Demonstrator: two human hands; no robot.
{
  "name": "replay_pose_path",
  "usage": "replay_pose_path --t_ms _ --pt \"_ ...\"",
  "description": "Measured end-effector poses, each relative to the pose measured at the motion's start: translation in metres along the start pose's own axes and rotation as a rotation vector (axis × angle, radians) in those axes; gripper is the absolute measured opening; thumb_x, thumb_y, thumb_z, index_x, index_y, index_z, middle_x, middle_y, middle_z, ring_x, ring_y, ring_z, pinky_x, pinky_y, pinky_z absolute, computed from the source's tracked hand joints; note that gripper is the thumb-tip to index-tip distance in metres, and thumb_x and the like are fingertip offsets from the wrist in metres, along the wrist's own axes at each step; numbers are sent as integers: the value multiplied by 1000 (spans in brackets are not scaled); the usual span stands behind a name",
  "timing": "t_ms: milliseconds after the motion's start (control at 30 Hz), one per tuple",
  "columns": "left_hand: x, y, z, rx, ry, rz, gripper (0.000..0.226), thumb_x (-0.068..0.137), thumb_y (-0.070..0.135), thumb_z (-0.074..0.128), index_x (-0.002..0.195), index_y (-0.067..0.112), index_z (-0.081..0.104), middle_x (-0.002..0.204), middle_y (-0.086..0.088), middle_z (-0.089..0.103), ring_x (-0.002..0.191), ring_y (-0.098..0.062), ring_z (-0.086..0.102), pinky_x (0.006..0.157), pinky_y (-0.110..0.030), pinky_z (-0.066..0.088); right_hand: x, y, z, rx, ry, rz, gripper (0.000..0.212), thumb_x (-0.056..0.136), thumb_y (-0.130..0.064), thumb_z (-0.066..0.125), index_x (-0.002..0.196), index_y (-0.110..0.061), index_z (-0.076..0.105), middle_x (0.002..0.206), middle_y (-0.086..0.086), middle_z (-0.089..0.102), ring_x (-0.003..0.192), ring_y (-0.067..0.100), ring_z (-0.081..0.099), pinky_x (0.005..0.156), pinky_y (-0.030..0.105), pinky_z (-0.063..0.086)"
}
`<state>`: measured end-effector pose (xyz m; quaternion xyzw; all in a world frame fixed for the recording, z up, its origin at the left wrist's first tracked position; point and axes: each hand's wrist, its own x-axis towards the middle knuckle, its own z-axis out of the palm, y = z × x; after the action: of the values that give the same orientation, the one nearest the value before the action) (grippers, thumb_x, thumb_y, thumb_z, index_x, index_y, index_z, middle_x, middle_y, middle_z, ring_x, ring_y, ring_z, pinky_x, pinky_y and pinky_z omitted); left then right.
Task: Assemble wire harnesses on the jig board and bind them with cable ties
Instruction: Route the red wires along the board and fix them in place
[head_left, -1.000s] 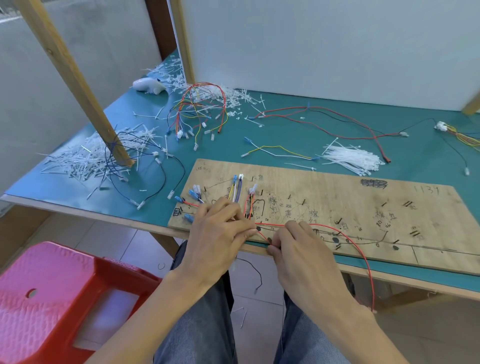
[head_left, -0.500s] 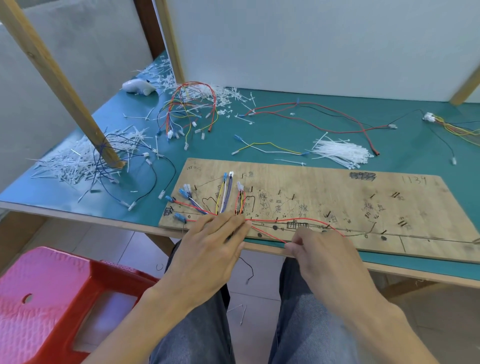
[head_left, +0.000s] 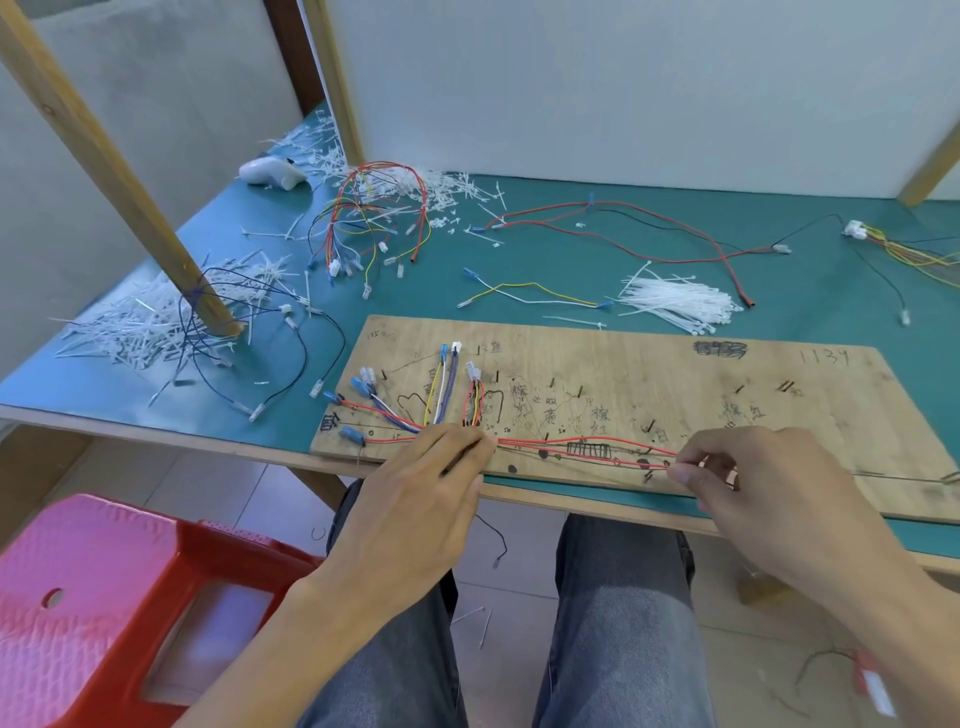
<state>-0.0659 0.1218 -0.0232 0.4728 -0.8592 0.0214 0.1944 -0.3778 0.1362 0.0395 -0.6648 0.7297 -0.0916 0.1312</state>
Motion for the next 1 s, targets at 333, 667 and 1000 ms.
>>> replay_pose_path --t_ms 333,667,1000 --pt "-1 -6 3 46 -22 39 42 98 19 66 140 20 63 138 4 58 128 -17 54 103 -35 51 -20 30 -10 377 -238 86 29 96 -37 72 71 -23 70 56 -2 65 40 21 63 47 27 52" --pt "-7 -10 17 187 -52 81 56 102 26 49 157 21 44 150 3 49 133 -21 47 109 -38 45 8 49 -15 258 191 -1 26 93 -42 74 70 -32 69 59 -9 61 59 16 58 62 39 51" --pt "-8 2 22 253 -12 51 53 108 36 41 156 14 47 148 -2 55 130 -25 49 108 -39 35 3 42 13 144 330 57 23 86 -47 78 75 -34 62 53 -11 55 58 13 56 55 37 49"
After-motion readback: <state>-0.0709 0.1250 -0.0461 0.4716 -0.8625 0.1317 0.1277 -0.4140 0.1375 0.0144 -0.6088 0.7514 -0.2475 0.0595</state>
